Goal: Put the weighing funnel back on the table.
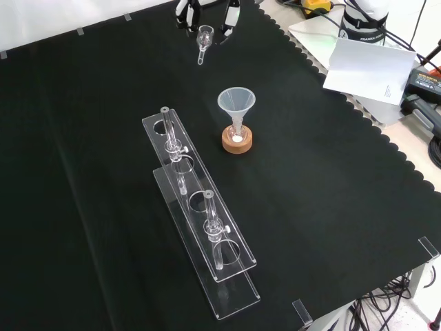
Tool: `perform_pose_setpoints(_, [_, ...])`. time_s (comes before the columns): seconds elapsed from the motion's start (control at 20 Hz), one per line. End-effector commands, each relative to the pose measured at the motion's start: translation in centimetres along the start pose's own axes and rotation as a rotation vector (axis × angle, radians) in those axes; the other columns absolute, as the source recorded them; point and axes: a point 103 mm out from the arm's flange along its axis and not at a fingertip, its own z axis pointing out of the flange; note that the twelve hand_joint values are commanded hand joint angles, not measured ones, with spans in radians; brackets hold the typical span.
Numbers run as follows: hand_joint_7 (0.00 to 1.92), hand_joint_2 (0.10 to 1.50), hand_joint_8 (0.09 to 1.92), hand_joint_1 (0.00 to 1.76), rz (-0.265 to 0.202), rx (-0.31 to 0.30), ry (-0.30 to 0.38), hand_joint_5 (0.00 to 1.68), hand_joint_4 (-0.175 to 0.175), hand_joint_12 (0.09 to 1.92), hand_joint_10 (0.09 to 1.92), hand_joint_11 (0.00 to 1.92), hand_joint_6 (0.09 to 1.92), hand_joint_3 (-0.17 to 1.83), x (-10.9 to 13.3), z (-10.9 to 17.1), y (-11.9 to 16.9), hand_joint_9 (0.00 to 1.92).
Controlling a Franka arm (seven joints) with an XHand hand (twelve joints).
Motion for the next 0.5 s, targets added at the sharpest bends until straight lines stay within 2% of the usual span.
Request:
perform_pose_setpoints(0.05, [0.75, 0.64, 0.66, 1.16, 0.006, -0.001, 0.071, 1.58, 0.175, 0.85, 0.09, 1.09, 0.09, 0.56, -1.9, 1.3, 2.7, 1.21])
perform_pose_setpoints(0.35, [0.75, 0.64, 0.66, 1.16, -0.010, 0.009, 0.084, 1.58, 0.175, 0.85, 0.09, 1.09, 0.09, 0.55, -3.0, 3.1, 6.5, 1.21])
perform_pose_setpoints(0.5, [0.75, 0.64, 0.66, 1.16, -0.027, 0.022, 0.086, 1.58, 0.175, 0.85, 0.09, 1.09, 0.09, 0.55, -2.8, 4.1, 8.5, 1.21])
